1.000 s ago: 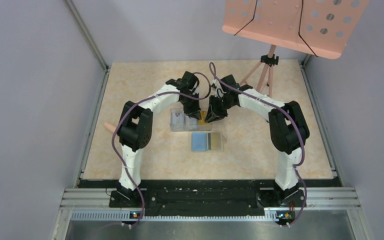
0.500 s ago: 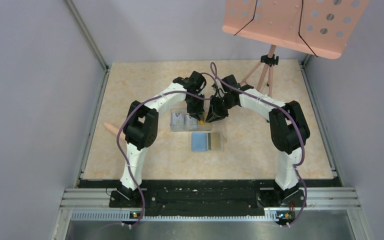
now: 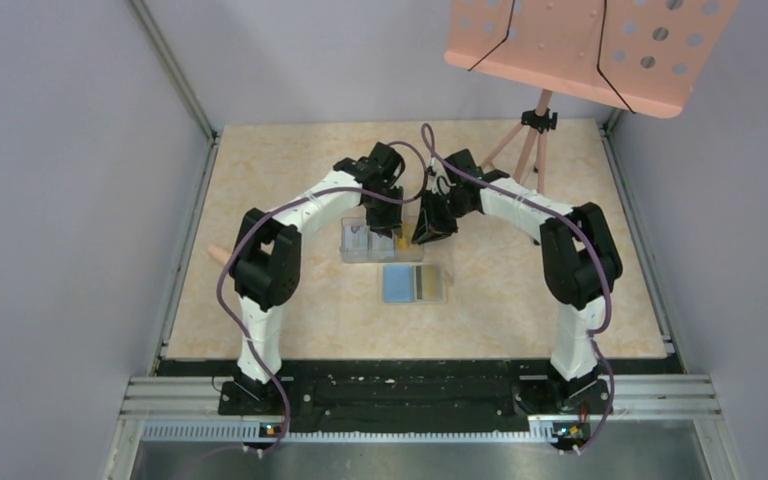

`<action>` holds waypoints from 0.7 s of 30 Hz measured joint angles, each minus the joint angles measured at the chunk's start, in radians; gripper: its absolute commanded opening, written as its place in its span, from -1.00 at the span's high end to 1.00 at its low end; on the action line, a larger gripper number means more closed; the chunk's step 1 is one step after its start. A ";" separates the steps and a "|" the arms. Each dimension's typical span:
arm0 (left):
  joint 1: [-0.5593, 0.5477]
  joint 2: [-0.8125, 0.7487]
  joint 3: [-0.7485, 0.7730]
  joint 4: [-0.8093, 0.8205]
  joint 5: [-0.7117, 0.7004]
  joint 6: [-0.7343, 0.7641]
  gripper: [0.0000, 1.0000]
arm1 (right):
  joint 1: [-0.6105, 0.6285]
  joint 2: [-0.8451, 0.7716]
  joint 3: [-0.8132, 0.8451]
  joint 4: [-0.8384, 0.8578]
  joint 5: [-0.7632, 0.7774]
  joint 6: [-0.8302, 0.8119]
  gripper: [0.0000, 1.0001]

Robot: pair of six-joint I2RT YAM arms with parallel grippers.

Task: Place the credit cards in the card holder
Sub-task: Pick up the credit card from the storage box.

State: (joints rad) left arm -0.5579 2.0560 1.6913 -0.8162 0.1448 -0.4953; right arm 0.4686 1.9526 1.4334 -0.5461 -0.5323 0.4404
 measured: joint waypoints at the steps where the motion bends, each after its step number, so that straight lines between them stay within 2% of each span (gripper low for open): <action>1: 0.001 -0.011 -0.001 0.005 -0.003 0.000 0.33 | 0.000 -0.001 0.000 0.000 0.000 -0.002 0.52; 13: 0.006 0.032 0.003 0.019 -0.002 -0.008 0.40 | -0.019 -0.044 -0.030 0.025 0.015 -0.003 0.43; 21: 0.005 0.053 0.010 0.023 0.040 -0.015 0.95 | -0.040 -0.048 -0.073 0.021 0.045 -0.014 0.43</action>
State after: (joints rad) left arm -0.5529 2.1086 1.7016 -0.7929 0.1852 -0.5102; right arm 0.4286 1.9045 1.3605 -0.5251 -0.4877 0.4263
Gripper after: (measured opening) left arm 0.104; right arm 0.284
